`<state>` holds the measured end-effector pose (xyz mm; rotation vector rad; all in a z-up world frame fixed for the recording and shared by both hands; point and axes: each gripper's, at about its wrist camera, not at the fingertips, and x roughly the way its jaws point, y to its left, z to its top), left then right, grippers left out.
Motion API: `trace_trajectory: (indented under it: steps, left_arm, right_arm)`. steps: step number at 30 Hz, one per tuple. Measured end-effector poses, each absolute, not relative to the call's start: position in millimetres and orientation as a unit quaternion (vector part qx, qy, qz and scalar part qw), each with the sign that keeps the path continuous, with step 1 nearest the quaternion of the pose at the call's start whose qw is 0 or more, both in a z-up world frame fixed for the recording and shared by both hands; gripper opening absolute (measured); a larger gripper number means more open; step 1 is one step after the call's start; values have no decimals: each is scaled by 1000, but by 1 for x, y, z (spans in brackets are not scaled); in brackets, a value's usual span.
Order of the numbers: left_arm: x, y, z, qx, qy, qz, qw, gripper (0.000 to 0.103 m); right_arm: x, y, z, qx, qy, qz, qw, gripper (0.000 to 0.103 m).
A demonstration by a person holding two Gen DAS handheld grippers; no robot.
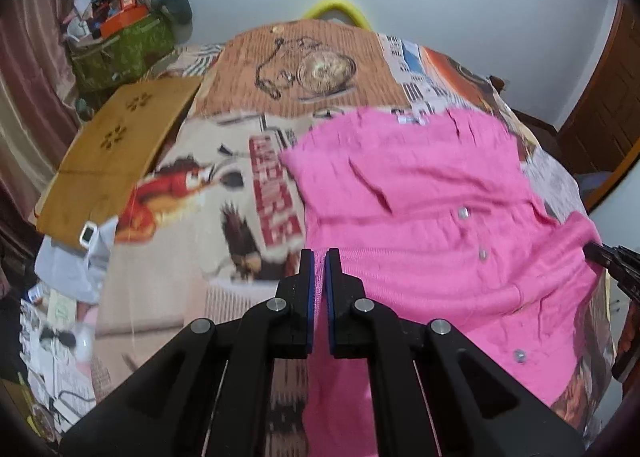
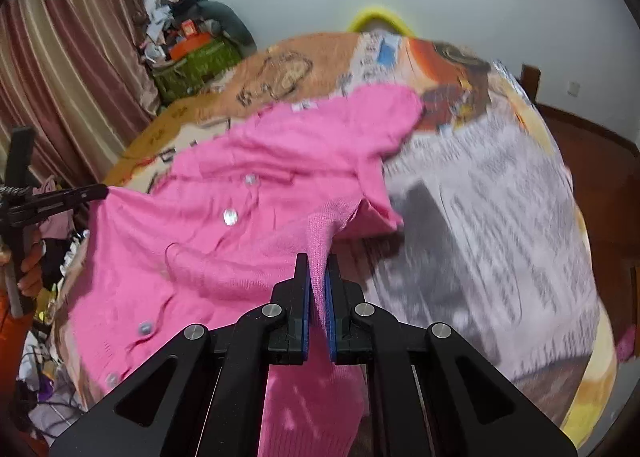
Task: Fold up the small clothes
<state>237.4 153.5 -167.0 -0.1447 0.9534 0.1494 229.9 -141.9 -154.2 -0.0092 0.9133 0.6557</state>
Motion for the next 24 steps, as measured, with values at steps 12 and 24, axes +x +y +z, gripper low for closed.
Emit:
trace_trajectory:
  steps: [12,24]
  left_arm:
    - [299,165,-211,-71,501,87,858,10]
    - [234,178,-217,-85,519,74,847,47]
  right_arm:
    - [283,-123,-184,-27,458,277,845,10]
    - [256,-149,-177,-27,474,275,836,29]
